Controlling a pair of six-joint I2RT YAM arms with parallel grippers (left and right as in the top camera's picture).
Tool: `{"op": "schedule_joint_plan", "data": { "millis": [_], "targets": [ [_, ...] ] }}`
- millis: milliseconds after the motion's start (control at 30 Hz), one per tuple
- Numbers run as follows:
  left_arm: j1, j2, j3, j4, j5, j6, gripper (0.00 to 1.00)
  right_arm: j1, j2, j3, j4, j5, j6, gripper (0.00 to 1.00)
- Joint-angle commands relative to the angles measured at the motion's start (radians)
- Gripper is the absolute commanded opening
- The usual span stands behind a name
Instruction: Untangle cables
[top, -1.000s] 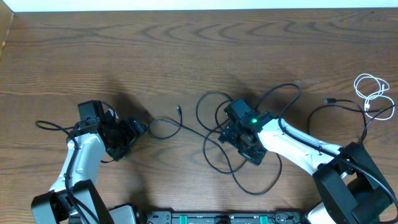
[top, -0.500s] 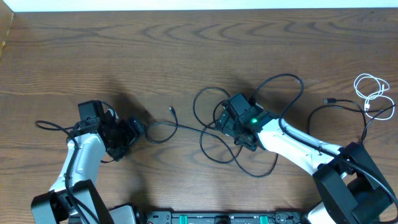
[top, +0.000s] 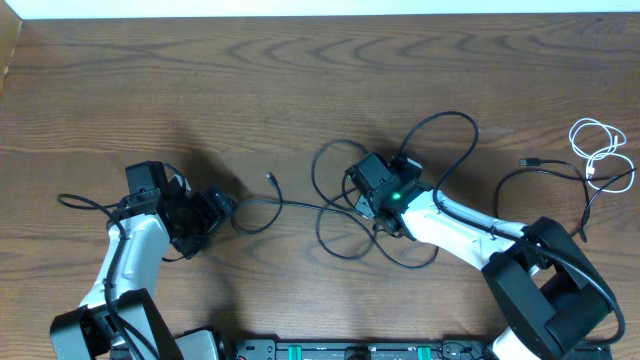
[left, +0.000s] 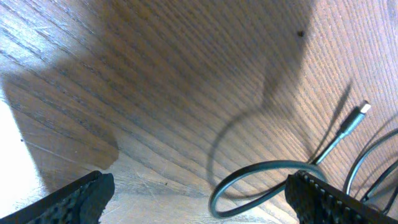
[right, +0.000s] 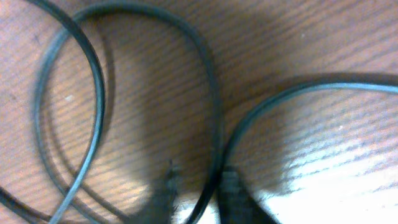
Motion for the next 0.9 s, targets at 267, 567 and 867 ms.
{"op": "schedule_joint_plan", "data": {
  "millis": [267, 567, 867],
  "targets": [
    [0.003, 0.006, -0.007, 0.001, 0.005, -0.009, 0.93, -0.198, -0.221, 0.167, -0.042, 0.113, -0.611, 0.01],
    [0.003, 0.006, -0.007, 0.001, 0.005, -0.009, 0.93, -0.446, -0.267, 0.168, -0.115, 0.360, -0.629, 0.01],
    [0.003, 0.006, -0.007, 0.001, 0.005, -0.009, 0.94, -0.566, -0.266, 0.167, -0.133, 0.215, -0.630, 0.99]
  ]
}}
